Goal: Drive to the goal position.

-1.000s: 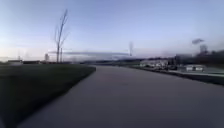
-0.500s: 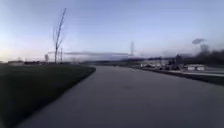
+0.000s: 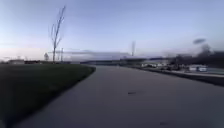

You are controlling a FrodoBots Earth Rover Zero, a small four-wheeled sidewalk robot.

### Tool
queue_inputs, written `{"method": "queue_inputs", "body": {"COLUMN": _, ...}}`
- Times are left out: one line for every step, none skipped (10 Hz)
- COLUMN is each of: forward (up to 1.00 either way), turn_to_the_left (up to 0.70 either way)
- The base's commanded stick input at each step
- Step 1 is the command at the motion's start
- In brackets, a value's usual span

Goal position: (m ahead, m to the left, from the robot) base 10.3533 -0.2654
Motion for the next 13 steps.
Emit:
{"method": "queue_inputs", "body": {"forward": 0.85, "turn_to_the_left": 0.01}}
{"method": "queue_inputs", "body": {"forward": 0.85, "turn_to_the_left": 0.01}}
{"method": "queue_inputs", "body": {"forward": 0.86, "turn_to_the_left": 0.01}}
{"method": "queue_inputs", "body": {"forward": 0.86, "turn_to_the_left": 0.01}}
{"method": "queue_inputs", "body": {"forward": 0.85, "turn_to_the_left": 0.01}}
{"method": "queue_inputs", "body": {"forward": 0.86, "turn_to_the_left": 0.01}}
{"method": "queue_inputs", "body": {"forward": 0.85, "turn_to_the_left": 0.01}}
{"method": "queue_inputs", "body": {"forward": 0.86, "turn_to_the_left": 0.01}}
{"method": "queue_inputs", "body": {"forward": 0.85, "turn_to_the_left": 0.01}}
{"method": "queue_inputs", "body": {"forward": 0.85, "turn_to_the_left": 0.01}}
{"method": "queue_inputs", "body": {"forward": 0.86, "turn_to_the_left": 0.01}}
{"method": "queue_inputs", "body": {"forward": 0.85, "turn_to_the_left": 0.01}}
{"method": "queue_inputs", "body": {"forward": 0.86, "turn_to_the_left": 0.01}}
